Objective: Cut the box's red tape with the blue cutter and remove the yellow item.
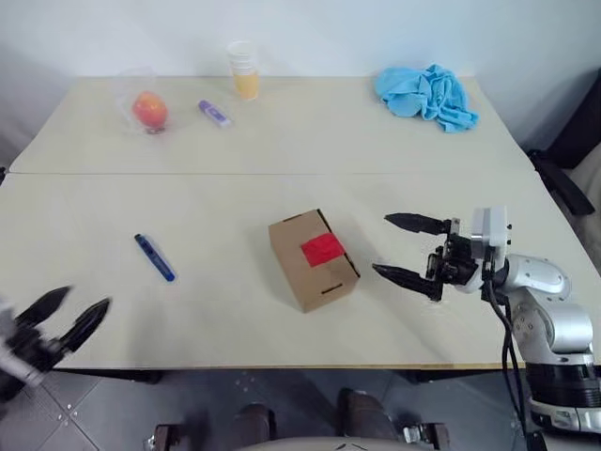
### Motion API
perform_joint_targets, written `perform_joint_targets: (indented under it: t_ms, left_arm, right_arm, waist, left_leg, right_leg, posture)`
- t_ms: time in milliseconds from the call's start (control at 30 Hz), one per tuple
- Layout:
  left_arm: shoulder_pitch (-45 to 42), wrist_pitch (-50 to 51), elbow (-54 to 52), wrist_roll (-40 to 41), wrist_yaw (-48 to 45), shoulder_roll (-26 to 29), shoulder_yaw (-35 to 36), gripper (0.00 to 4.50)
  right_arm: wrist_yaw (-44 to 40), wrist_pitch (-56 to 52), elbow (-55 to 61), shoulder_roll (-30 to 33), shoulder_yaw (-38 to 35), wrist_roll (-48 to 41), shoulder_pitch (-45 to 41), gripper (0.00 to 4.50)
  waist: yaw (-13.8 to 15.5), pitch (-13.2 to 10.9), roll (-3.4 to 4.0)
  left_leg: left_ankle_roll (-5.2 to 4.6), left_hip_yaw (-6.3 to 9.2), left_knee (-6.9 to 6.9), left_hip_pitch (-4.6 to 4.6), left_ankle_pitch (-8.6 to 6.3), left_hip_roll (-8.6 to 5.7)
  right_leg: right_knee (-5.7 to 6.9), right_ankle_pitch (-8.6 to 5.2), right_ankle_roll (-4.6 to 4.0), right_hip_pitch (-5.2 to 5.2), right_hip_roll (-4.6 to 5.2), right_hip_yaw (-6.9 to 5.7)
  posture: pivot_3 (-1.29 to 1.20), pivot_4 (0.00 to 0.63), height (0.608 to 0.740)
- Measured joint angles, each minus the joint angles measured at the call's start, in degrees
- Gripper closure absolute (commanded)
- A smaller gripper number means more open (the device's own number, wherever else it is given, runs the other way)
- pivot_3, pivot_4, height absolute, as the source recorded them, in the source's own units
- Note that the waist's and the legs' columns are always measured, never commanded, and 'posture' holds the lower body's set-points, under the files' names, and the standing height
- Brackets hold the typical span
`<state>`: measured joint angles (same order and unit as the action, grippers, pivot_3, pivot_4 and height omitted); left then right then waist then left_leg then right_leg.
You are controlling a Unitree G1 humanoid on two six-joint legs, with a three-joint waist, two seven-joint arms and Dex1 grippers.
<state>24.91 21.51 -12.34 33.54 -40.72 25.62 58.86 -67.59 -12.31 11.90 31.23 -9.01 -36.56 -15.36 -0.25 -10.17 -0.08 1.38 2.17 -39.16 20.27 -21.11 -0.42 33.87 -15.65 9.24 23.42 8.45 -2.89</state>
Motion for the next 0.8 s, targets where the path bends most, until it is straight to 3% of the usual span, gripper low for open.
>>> perform_joint_targets:
  t_ms: [133, 267, 400, 567, 633, 800]
  left_arm:
    - [3.7, -3.0, 2.0, 0.8, 2.6, -2.6, 5.1, 0.01]
    - [5.3, -5.5, -0.3, 0.0, 3.8, -4.9, 2.3, 0.01]
    - [3.7, -3.7, -8.5, -0.5, 8.3, -5.2, -4.8, 0.01]
    - [-5.7, 5.5, -21.7, -5.8, 25.3, -6.4, -18.0, 0.01]
    - [-10.9, 12.7, -26.9, -9.9, 35.9, -9.7, -24.5, 0.01]
    - [-21.8, 25.1, -30.5, -14.1, 50.2, -16.7, -33.2, 0.01]
  right_arm:
    - [-0.9, 2.3, 1.4, -1.2, 1.0, -1.0, -0.6, 0.0]
    - [-5.4, 7.9, -0.1, -0.2, 2.0, 1.4, -0.4, 0.0]
    - [-7.3, 11.1, -3.5, 2.2, 1.3, 2.5, -0.7, 0.0]
    - [-9.5, 11.0, -5.4, 5.8, 0.9, 2.5, -0.4, 0.0]
    - [-9.9, 10.6, -5.3, 6.8, 0.8, 1.9, 0.2, 0.0]
    - [-8.7, 8.8, -3.5, 6.9, 0.8, 1.1, 0.1, 0.0]
  waist:
    - [0.7, 0.0, -0.07]
    - [1.6, 0.1, -0.1]
    - [1.6, 0.1, -0.17]
    - [1.5, 0.1, -0.14]
    - [1.2, 0.1, -0.14]
    - [1.3, 0.1, -0.13]
  left_leg:
    - [-0.03, 0.0, -0.01, -0.04, -0.02, -0.02]
    - [-0.04, -0.01, -0.03, -0.04, -0.02, -0.03]
    - [-0.02, -0.01, -0.03, -0.04, -0.01, 0.0]
    - [0.01, -0.02, -0.03, -0.04, 0.01, -0.01]
    - [0.0, -0.1, -0.03, -0.04, -0.01, 0.0]
    - [0.04, -0.13, -0.07, -0.05, 0.02, 0.01]
  right_leg:
    - [-0.08, 0.01, -0.04, -0.03, 0.01, 0.01]
    - [-0.1, 0.02, -0.08, -0.03, 0.01, 0.03]
    - [-0.05, 0.04, -0.11, -0.02, -0.01, 0.03]
    - [0.06, 0.06, -0.12, -0.03, -0.03, 0.06]
    - [0.04, 0.07, -0.11, 0.0, -0.06, 0.11]
    - [0.08, 0.08, -0.09, 0.01, -0.08, 0.11]
  posture:
    - [0.0, 0.15, 0.74]
    - [0.0, 0.15, 0.74]
    - [0.0, 0.15, 0.74]
    - [0.0, 0.15, 0.74]
    - [0.0, 0.15, 0.74]
    - [0.0, 0.15, 0.74]
